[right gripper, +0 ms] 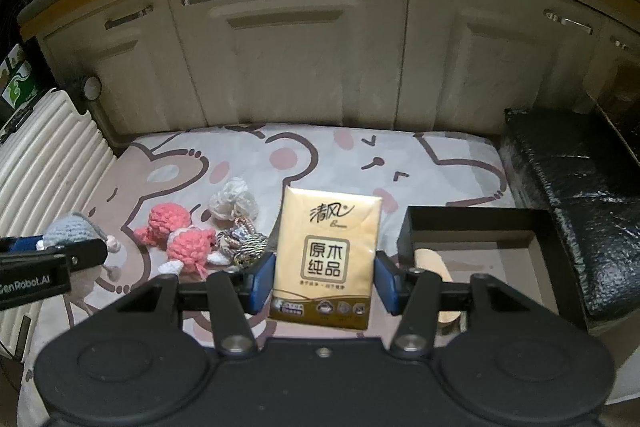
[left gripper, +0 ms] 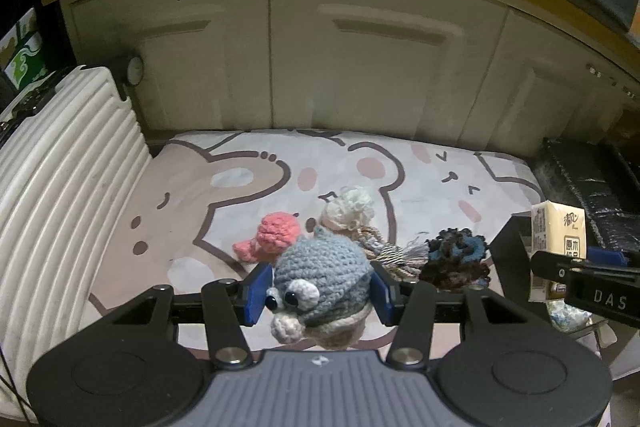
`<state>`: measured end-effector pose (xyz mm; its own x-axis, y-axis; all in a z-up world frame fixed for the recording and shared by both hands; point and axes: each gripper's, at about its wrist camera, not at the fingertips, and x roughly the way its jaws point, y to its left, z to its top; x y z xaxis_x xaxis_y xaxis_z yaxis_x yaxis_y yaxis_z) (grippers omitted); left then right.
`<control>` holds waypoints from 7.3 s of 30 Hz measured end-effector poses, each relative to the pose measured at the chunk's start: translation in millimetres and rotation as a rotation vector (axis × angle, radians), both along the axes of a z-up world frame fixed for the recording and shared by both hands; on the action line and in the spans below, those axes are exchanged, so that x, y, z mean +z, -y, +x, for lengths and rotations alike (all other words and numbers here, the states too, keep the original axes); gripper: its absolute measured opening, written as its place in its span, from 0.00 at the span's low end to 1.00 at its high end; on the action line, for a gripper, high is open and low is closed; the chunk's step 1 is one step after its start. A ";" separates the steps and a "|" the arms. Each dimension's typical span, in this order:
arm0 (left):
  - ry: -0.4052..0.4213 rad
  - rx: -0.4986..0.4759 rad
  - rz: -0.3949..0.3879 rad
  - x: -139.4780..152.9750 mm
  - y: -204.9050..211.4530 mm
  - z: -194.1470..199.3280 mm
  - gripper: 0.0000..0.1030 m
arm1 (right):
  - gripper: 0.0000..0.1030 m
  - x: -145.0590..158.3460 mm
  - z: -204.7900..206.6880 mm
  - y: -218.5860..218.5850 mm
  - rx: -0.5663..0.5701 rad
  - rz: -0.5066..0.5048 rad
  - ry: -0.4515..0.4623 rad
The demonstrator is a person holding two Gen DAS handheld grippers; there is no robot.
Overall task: Organize objects
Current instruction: 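Carry the gray mouse in the left tool while the right tool carries the tissue pack to the black box, then lower the tissue pack into the box and open the right tool while the left tool releases the mouse inside, then lift both tools out of the black box and back away, then move the left tool to the pink-and-white crocheted doll while the right tool approaches the dark crochet flower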
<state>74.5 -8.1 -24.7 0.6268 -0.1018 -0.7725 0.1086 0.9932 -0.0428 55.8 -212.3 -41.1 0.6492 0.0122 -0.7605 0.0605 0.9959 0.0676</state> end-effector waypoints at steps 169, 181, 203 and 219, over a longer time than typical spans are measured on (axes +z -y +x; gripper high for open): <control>-0.049 -0.319 -0.082 -25.0 164.5 4.0 1.00 | 1.00 -20.5 -75.6 180.8 -0.373 -0.026 -0.004; -0.029 -0.284 -0.080 -22.1 139.9 6.9 1.00 | 1.00 -18.5 -72.2 172.1 -0.381 -0.030 -0.004; 0.001 -0.138 -0.079 -20.3 51.0 15.6 1.00 | 1.00 -15.8 -33.5 100.1 -0.243 -0.010 0.012; 0.011 -0.047 -0.079 -24.8 -2.0 21.4 1.00 | 1.00 -15.0 -6.6 38.1 -0.098 -0.018 0.023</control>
